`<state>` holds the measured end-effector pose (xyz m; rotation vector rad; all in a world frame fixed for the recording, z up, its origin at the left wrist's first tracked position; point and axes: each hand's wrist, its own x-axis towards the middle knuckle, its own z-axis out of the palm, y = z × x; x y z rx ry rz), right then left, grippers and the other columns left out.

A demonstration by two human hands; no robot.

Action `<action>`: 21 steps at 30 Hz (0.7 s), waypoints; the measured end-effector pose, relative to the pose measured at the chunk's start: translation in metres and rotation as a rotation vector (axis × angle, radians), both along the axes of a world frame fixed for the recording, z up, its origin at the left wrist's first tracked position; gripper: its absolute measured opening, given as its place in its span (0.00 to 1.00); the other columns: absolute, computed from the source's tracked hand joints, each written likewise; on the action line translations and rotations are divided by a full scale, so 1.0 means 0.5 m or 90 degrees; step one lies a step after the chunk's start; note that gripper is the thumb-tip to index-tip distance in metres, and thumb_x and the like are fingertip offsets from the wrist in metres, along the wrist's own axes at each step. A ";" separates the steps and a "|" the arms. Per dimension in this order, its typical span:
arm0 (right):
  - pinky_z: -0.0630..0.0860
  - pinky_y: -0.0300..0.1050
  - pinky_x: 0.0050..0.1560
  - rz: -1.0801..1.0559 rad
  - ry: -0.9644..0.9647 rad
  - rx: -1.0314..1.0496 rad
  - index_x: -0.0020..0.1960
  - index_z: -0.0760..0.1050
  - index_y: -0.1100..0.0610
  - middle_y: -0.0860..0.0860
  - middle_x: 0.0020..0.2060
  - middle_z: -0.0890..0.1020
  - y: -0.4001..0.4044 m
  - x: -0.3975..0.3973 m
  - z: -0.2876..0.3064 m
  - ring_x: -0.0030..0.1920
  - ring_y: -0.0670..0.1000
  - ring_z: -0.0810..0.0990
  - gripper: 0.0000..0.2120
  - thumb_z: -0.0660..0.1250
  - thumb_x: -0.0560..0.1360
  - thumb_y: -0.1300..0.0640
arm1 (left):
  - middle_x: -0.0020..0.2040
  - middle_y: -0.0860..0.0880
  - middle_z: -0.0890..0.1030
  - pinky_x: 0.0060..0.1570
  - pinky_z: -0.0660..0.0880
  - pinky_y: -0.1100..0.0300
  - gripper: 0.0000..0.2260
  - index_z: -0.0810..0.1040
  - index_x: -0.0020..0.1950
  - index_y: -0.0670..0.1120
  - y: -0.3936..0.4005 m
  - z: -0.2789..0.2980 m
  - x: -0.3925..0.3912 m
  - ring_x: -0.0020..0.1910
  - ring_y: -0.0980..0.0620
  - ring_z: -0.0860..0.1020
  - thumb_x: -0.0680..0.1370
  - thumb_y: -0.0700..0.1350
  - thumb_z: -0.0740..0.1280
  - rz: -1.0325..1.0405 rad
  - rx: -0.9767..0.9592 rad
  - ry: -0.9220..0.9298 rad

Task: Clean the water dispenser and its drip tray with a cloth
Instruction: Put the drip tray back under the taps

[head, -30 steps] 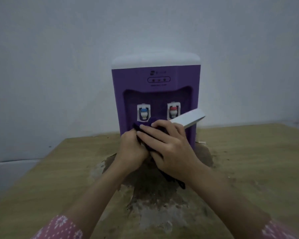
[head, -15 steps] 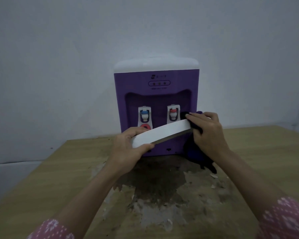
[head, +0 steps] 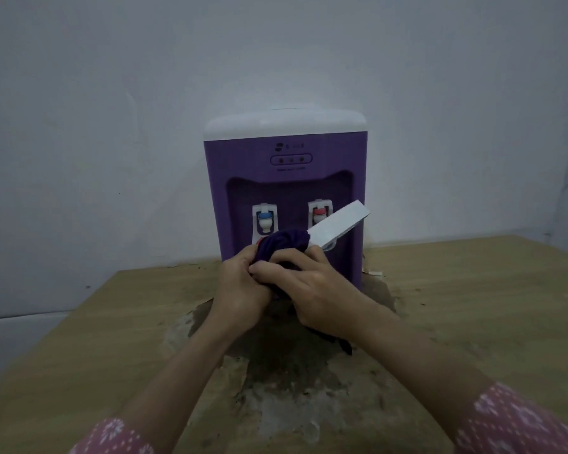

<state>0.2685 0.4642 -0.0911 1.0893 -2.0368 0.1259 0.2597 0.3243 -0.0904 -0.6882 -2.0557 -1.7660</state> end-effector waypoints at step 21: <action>0.74 0.50 0.51 -0.289 -0.184 -0.198 0.71 0.63 0.57 0.62 0.56 0.71 0.176 -0.058 0.002 0.47 0.57 0.73 0.24 0.63 0.75 0.63 | 0.52 0.64 0.76 0.50 0.71 0.67 0.15 0.75 0.50 0.60 -0.086 -0.028 -0.043 0.53 0.63 0.74 0.69 0.44 0.74 0.081 -0.286 0.082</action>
